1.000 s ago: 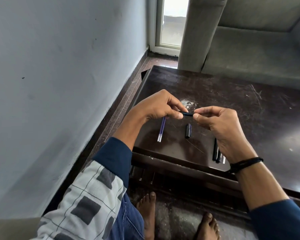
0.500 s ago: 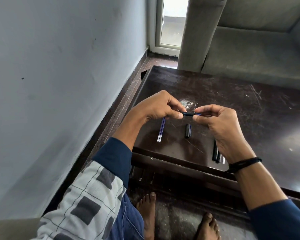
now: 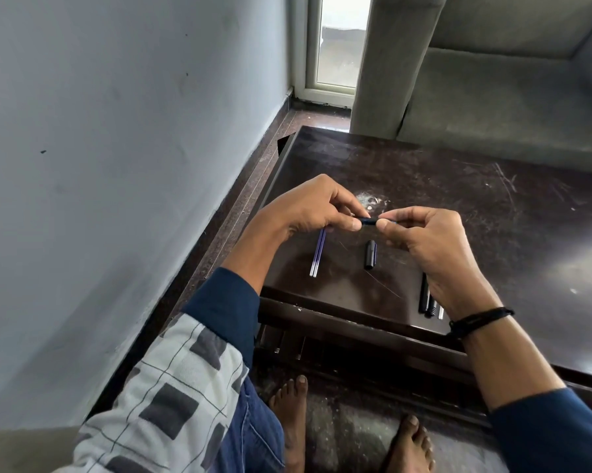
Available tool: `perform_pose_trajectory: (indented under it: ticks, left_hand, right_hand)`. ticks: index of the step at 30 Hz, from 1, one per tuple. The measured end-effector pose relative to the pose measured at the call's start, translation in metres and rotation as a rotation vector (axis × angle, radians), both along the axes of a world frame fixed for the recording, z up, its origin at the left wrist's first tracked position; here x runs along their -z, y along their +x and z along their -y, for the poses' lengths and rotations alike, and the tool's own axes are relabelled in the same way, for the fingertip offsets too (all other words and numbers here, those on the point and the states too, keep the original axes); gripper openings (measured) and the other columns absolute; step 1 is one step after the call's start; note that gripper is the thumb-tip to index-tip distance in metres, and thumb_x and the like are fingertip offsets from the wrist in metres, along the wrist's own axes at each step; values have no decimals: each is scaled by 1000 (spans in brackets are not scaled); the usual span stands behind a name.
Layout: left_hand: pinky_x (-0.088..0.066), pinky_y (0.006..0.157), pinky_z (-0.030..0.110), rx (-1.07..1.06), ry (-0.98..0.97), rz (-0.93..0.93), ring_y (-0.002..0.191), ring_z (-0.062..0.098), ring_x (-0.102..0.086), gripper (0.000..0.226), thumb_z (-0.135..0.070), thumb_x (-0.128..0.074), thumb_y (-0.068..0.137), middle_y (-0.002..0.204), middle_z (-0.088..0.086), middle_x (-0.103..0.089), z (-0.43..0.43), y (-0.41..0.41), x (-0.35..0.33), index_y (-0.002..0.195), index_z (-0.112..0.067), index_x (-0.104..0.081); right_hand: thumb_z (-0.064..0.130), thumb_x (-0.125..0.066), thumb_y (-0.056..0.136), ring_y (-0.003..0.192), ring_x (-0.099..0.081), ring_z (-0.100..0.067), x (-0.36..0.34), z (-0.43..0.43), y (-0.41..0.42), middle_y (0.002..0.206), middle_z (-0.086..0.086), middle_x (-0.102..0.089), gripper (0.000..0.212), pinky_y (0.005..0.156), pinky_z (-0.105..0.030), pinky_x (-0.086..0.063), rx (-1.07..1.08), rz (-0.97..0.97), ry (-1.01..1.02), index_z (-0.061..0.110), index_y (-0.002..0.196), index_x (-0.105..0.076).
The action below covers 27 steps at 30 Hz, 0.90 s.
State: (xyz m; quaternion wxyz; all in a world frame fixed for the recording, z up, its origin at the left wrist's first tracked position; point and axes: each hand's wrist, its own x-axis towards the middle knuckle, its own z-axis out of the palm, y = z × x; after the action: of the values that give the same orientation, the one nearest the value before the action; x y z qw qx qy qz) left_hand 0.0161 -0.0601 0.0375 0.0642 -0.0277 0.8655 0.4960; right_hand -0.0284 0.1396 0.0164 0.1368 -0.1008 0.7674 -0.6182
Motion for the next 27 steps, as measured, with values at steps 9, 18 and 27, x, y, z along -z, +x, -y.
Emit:
perform_pose_trajectory:
  ticks: [9, 18, 27]
  left_hand:
    - [-46, 66, 11, 10, -36, -25, 73, 7, -59, 21, -10, -80, 83, 93, 16, -74, 2, 1, -1, 103, -15, -80]
    - [-47, 62, 9, -6, -30, -26, 68, 0, -59, 22, -7, -80, 83, 91, 12, -75, 0, 1, -2, 104, -11, -79]
    - [-48, 66, 12, -16, -26, -30, 77, 12, -61, 23, -8, -81, 81, 91, 9, -77, -1, 2, -3, 103, -11, -80]
  right_hand:
    - [21, -80, 88, 61, -63, -8, 3, 1, -2, 70, -4, -73, 15, 61, -18, -53, -15, -7, 42, 6, 87, -76]
    - [14, -78, 90, 55, -59, -5, 1, -1, -4, 64, -2, -70, 13, 56, -14, -52, -28, -5, 36, 2, 85, -74]
    - [17, -82, 86, 59, -61, -7, -2, -1, -2, 68, -3, -72, 12, 59, -17, -53, -39, -4, 19, 6, 85, -75]
